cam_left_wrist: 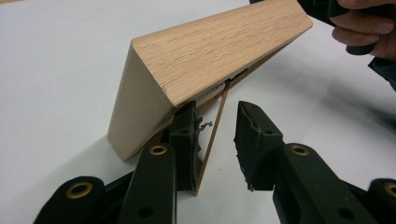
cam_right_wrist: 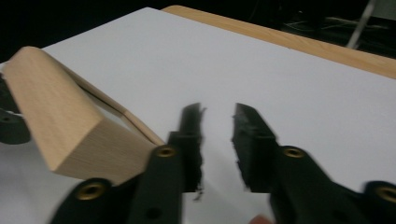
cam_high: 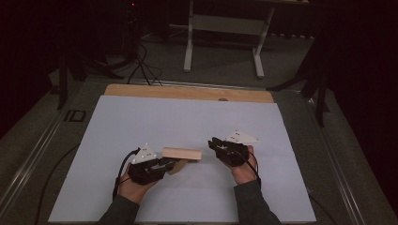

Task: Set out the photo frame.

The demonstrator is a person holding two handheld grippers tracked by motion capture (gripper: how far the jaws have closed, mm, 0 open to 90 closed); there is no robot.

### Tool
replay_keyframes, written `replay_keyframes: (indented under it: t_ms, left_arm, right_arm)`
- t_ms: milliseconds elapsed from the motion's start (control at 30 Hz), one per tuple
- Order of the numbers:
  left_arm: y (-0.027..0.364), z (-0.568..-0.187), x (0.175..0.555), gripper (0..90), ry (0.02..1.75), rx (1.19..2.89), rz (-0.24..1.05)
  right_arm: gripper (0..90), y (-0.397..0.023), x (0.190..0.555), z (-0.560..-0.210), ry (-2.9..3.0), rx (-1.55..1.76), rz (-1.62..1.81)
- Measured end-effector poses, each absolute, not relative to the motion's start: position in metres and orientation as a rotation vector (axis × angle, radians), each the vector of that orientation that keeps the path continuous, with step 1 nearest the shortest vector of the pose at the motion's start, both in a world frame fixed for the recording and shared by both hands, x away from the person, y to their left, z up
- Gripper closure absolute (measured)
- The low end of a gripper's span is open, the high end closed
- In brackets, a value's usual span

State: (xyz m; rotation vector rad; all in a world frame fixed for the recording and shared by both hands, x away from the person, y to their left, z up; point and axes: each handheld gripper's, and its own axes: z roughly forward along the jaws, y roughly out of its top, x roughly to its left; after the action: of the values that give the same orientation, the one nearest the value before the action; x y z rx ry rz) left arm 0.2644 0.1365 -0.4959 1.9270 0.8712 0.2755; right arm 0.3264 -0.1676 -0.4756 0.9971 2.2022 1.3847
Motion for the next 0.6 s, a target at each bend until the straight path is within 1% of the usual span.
replay_keyframes:
  t_ms: [67,167,433,600]
  left_arm:
    - [0.136,-0.496,0.264,69.2,0.871,1.925,0.277]
    - [0.136,-0.496,0.264,69.5,0.871,1.917,0.277]
    - [0.134,-0.497,0.264,74.4,0.876,1.943,0.302]
    - [0.133,-0.497,0.264,75.4,0.878,1.94,0.303]
  right_arm:
    - [83.7,-0.168,0.327,-0.476,2.193,1.014,1.388]
    - [88.3,-0.168,0.326,-0.477,2.188,1.01,1.389]
    - [89.7,-0.156,0.328,-0.485,2.233,1.012,1.424]
    - [89.7,-0.15,0.327,-0.486,2.261,1.003,1.503]
